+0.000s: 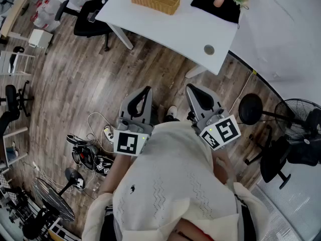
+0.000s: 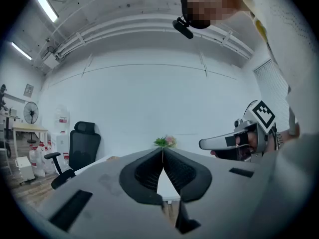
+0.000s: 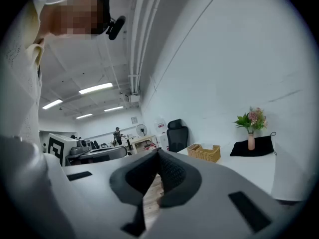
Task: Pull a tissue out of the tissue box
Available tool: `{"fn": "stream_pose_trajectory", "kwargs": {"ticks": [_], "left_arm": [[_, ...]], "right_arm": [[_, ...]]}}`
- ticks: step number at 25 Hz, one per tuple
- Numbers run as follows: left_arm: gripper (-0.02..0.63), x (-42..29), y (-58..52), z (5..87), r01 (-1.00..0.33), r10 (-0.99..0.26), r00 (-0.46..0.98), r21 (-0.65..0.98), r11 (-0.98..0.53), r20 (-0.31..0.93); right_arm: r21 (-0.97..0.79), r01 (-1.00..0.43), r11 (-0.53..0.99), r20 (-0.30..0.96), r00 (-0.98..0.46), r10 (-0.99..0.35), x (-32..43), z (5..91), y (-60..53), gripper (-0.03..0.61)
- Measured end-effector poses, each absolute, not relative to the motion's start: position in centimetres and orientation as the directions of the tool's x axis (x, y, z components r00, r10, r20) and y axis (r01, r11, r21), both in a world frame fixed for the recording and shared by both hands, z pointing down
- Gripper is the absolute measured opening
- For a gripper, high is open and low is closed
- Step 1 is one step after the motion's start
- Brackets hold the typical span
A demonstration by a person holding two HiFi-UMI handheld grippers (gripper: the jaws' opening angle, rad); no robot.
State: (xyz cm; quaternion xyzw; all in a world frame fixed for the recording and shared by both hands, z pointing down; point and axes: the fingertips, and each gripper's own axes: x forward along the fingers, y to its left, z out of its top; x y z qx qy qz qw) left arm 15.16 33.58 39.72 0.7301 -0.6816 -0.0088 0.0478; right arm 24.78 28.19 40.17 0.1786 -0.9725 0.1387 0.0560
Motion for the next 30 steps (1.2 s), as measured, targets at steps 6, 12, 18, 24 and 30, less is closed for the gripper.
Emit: {"fn": "stream_pose_trajectory", "kwargs": {"ticks": [6,12,18,24,30], "left_arm": [[0.014,12.7,34.4,40.0,-0.993,-0.997,0.071,0.101,-0.067,0.042],[0.014,11.5,33.6,39.8,-0.988,-0.993,0.117,0.107,-0.115,0.021],[0.014,10.2,32.9,39.4,-0.979,-0.99,0.137,0.154,-0.132,0.018],[0.014,9.1,32.7,39.4,-0.979,-0.989,0.151,0.141,-0.148,0.005],[0.014,6.6,33.4,39.8,-0.979,-0.991,0.137,0.149,-0.136,-0.003]], "right_arm": [[-0.248,-0.37,0.895,0.156,-0.927,-0.34,23.0,39.6,29.2,0.0],[-0.251,-0.398,0.882,0.18,-0.915,-0.361,21.7,40.1,29.5,0.0],[-0.237,-0.424,0.874,0.183,-0.903,-0.388,20.7,39.6,29.4,0.0],[-0.231,-0.428,0.874,0.2,-0.9,-0.388,19.3,39.9,29.3,0.0],[-0.227,-0.409,0.884,0.199,-0.908,-0.369,16.4,40.2,30.0,0.0]]}}
